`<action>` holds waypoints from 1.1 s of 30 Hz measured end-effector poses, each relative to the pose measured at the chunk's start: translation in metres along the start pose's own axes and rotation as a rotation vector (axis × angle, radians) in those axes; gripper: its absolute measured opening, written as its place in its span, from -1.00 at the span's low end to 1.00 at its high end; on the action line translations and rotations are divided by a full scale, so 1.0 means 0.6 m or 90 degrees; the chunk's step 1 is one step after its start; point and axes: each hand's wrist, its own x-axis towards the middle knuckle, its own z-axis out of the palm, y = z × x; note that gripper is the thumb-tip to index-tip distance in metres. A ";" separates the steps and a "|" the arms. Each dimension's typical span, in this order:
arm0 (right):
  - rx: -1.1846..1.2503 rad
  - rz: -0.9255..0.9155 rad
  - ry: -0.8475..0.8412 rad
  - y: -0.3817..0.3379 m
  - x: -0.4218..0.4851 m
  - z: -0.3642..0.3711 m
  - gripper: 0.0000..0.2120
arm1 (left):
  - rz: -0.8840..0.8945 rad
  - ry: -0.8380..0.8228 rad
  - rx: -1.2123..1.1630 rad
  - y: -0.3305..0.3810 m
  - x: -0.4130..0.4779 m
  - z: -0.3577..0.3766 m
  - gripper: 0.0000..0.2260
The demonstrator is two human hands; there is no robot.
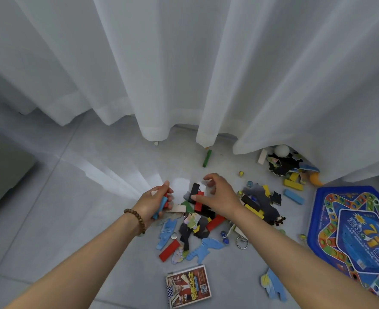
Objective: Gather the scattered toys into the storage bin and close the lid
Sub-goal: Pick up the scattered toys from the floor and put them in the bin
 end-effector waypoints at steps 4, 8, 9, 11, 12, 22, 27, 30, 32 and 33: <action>-0.071 0.003 0.012 -0.010 0.016 0.034 -0.38 | 0.001 0.004 0.013 -0.005 0.003 -0.005 -0.68; -0.093 0.004 0.007 -0.005 0.021 0.047 -0.48 | 0.011 -0.001 0.026 0.001 0.002 -0.006 -0.68; -0.082 0.005 0.010 -0.003 0.021 0.046 -0.50 | 0.015 0.001 0.027 0.002 0.002 -0.008 -0.68; -0.054 -0.001 0.021 0.000 0.020 0.043 -0.52 | 0.027 -0.002 0.037 0.002 0.000 -0.011 -0.69; -0.043 -0.007 0.027 0.000 0.018 0.043 -0.53 | 0.036 -0.002 0.061 0.001 0.000 -0.012 -0.69; 0.026 -0.041 0.038 0.002 -0.009 0.041 -0.54 | 0.070 -0.007 0.162 -0.015 0.003 -0.009 -0.70; 0.088 -0.029 0.046 0.005 -0.011 0.043 -0.55 | 0.037 -0.019 0.180 -0.018 0.009 -0.006 -0.67; 0.112 -0.029 0.043 0.008 -0.011 0.041 -0.56 | 0.000 -0.051 0.123 -0.016 0.015 0.001 -0.67; 0.113 -0.032 0.049 0.013 -0.012 0.040 -0.56 | -0.019 -0.056 0.092 -0.016 0.017 0.004 -0.70; 0.109 -0.036 0.052 0.015 -0.012 0.039 -0.56 | -0.020 -0.059 0.089 -0.016 0.018 0.005 -0.71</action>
